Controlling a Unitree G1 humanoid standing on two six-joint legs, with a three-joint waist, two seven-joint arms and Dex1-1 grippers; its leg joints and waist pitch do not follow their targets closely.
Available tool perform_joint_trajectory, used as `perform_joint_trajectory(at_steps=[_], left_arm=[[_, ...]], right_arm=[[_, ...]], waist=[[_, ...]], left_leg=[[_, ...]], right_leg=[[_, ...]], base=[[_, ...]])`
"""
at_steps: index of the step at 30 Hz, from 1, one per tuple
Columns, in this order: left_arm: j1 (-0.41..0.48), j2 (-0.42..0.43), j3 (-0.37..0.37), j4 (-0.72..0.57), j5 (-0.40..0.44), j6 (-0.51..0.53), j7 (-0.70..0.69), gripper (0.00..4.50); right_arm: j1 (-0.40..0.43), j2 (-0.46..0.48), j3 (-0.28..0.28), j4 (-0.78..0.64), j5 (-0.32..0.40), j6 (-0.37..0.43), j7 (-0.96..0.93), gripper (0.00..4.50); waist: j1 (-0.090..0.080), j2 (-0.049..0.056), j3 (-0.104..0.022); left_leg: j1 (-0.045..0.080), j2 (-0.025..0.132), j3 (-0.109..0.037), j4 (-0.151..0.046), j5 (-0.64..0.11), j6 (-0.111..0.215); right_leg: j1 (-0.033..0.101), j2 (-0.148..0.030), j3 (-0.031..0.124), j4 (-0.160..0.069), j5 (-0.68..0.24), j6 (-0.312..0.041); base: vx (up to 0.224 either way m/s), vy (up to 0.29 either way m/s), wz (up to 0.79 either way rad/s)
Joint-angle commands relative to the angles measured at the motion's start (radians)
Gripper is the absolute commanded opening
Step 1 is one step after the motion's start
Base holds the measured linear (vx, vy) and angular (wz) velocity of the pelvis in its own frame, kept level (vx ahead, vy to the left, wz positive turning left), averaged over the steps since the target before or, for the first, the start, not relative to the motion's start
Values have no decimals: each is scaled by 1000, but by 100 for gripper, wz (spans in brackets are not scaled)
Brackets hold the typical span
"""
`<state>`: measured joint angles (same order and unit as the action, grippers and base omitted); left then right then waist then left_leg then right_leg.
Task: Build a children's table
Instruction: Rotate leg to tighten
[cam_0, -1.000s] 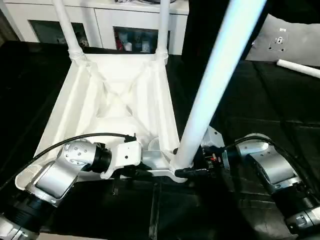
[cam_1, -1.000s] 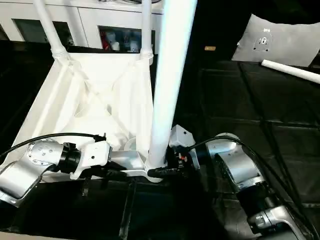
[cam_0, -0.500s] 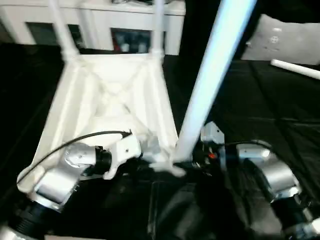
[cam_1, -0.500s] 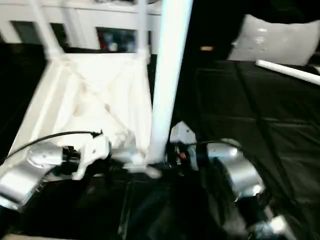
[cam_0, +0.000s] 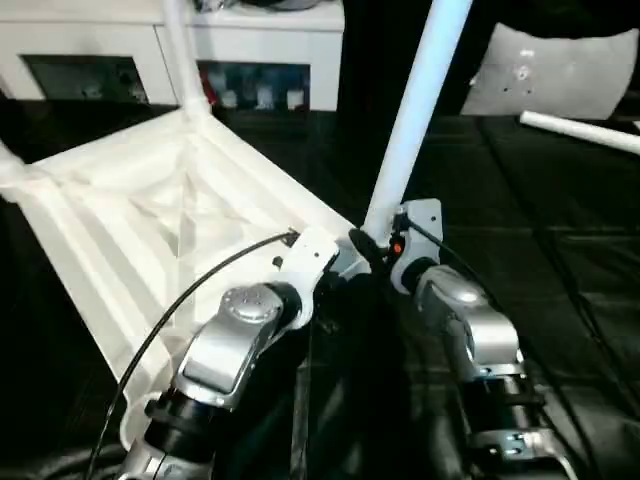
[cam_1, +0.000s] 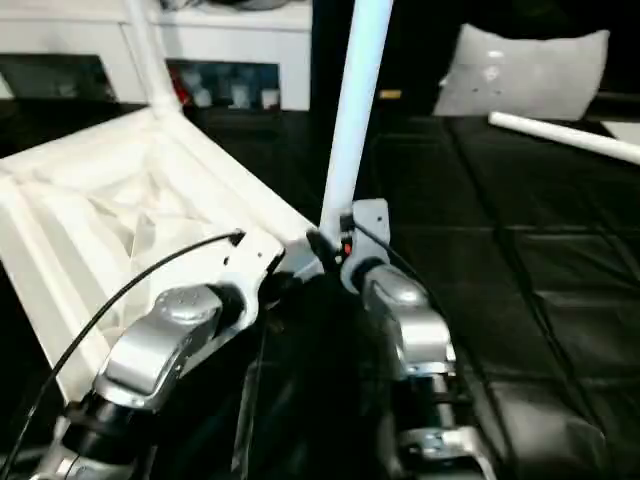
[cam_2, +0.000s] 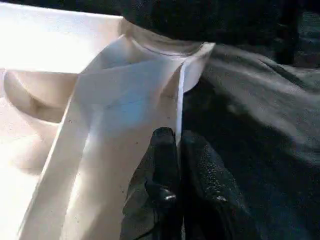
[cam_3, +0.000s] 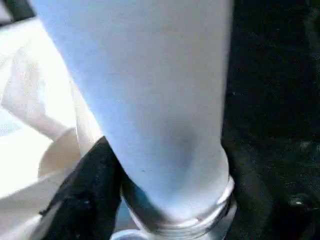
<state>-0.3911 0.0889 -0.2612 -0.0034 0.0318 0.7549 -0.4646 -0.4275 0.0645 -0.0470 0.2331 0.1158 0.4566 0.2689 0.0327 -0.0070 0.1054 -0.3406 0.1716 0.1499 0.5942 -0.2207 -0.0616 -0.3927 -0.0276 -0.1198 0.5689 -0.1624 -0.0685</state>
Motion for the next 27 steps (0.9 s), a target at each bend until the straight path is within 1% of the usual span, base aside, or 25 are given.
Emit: perform_joint_trajectory(at_steps=[1,2,3,4,5,6,7,9,10,11,12,13,14,15,16,17,18,19,20,22,23,24,25,26,27], left_arm=[[-72,-24,-14,-50,-20,-109,-13,0],[-69,14,-24,-42,-17,-132,-54,0],[-68,15,-24,-42,-17,-132,-54,0],[-65,37,-23,-36,-19,-144,-74,0],[-62,57,-25,-29,-20,-159,-93,0],[-62,58,-25,-29,-20,-160,-94,0],[-60,80,-24,-16,-25,-180,-116,0],[-59,89,-17,1,-27,-201,-124,0],[-60,93,-16,9,-25,-214,-126,0],[-62,95,-12,21,-25,-224,-126,0],[-66,91,-2,38,-25,-233,-114,0],[-66,91,-1,39,-25,-234,-113,0],[-71,80,27,59,-46,-243,-109,0],[-71,80,27,59,-46,-243,-109,44],[-73,75,43,62,-63,-255,-117,55],[-74,71,55,62,-79,-264,-126,55],[-74,70,59,60,-83,-267,-128,58],[-71,58,86,48,-116,-295,-139,78],[-67,49,108,39,-133,-297,-129,78],[-58,46,138,21,-153,-298,-120,90],[-57,47,142,18,-155,-298,-120,90],[-40,61,180,-17,-170,-281,-105,90],[-35,65,189,-27,-173,-276,-101,90],[-24,92,204,-50,-159,-253,-89,90],[5,170,218,-96,-112,-219,-80,90]], right_arm=[[39,68,91,47,58,50,57,345],[38,72,78,43,52,43,46,368],[38,72,77,43,52,42,46,368],[38,68,75,39,49,36,45,382],[42,58,75,29,50,26,51,384],[43,57,75,27,50,25,51,390],[57,40,72,-1,48,17,58,402],[85,23,56,-53,55,23,65,425],[101,14,47,-82,63,34,67,430],[119,4,33,-114,70,38,67,435],[136,-9,21,-145,76,42,69,443],[137,-9,20,-148,76,43,69,443],[165,-28,-6,-198,86,44,70,443],[165,-28,-6,-198,86,44,70,450],[182,-42,-23,-229,95,48,70,450],[196,-55,-38,-255,103,53,70,450],[199,-57,-41,-261,105,54,70,450],[224,-75,-57,-304,122,67,74,450],[234,-83,-59,-316,125,76,77,450],[244,-95,-53,-323,120,92,79,450],[245,-97,-51,-323,119,95,80,450],[250,-122,-19,-315,92,120,79,450],[251,-129,-10,-314,85,126,78,450],[253,-146,25,-312,69,144,95,450],[257,-174,91,-316,50,173,130,450]], waist=[[7,2,-80],[6,5,-89],[2,2,-83],[3,6,-80],[6,10,-79],[6,9,-77],[7,10,-76],[9,8,-75],[10,9,-73],[10,6,-73],[11,3,-73],[13,3,-73],[13,4,-72],[16,3,-72],[15,0,-73],[19,0,-74],[23,1,-75],[25,-2,-75],[27,-2,-76],[28,-2,-77],[26,-5,-78],[25,-6,-79],[23,-6,-80],[21,-2,-80],[20,-2,-80]], left_leg=[[-15,54,-25,-56,61,136],[-23,53,-27,-50,118,155],[-27,49,-23,-48,124,175],[-25,48,-22,-49,110,177],[-23,48,-20,-50,84,172],[-23,49,-18,-52,67,161],[-21,52,-19,-54,52,147],[-16,56,-18,-56,33,134],[-17,56,-19,-57,29,132],[-14,59,-19,-59,16,124],[-15,57,-17,-59,6,121],[-15,55,-18,-59,7,117],[-14,55,-17,-60,1,115],[-12,53,-14,-59,-7,111],[-14,53,-15,-60,-8,108],[-16,48,-14,-59,-7,109],[-16,52,-14,-59,-2,105],[-15,53,-14,-59,-8,104],[-14,54,-15,-59,-8,103],[-16,55,-15,-59,0,108],[-20,51,-15,-58,3,109],[-19,50,-14,-58,2,110],[-22,48,-15,-57,9,108],[-21,47,-14,-56,8,107],[-22,47,-16,-56,9,106]], right_leg=[[66,-122,73,-56,-183,-76],[70,-125,75,-38,-85,-101],[65,-124,75,-41,-59,-111],[64,-124,74,-45,-76,-116],[66,-125,72,-52,-123,-115],[67,-123,72,-57,-162,-104],[67,-122,71,-60,-191,-93],[65,-121,72,-63,-216,-81],[65,-121,72,-64,-223,-78],[64,-121,73,-64,-236,-76],[65,-122,73,-69,-256,-70],[66,-121,74,-68,-260,-63],[64,-122,73,-71,-274,-62],[62,-121,73,-75,-296,-51],[64,-122,74,-74,-302,-50],[65,-123,73,-80,-322,-38],[64,-123,73,-79,-319,-37],[64,-121,71,-79,-322,-36],[64,-121,71,-77,-317,-34],[63,-122,71,-74,-294,-40],[66,-120,70,-72,-289,-40],[66,-120,70,-73,-292,-39],[70,-121,69,-72,-291,-40],[67,-117,69,-72,-294,-39],[68,-114,67,-71,-290,-35]], base=[[0,0,0],[0,0,0],[0,0,0],[0,0,0],[0,0,0],[0,0,0],[0,0,0],[0,0,0],[0,0,0],[0,0,0],[0,0,0],[0,0,0],[0,0,0],[0,0,0],[0,0,0],[0,0,0],[0,0,0],[0,0,0],[0,0,0],[0,0,0],[0,0,0],[0,0,0],[0,0,0],[0,0,0],[0,0,0]])
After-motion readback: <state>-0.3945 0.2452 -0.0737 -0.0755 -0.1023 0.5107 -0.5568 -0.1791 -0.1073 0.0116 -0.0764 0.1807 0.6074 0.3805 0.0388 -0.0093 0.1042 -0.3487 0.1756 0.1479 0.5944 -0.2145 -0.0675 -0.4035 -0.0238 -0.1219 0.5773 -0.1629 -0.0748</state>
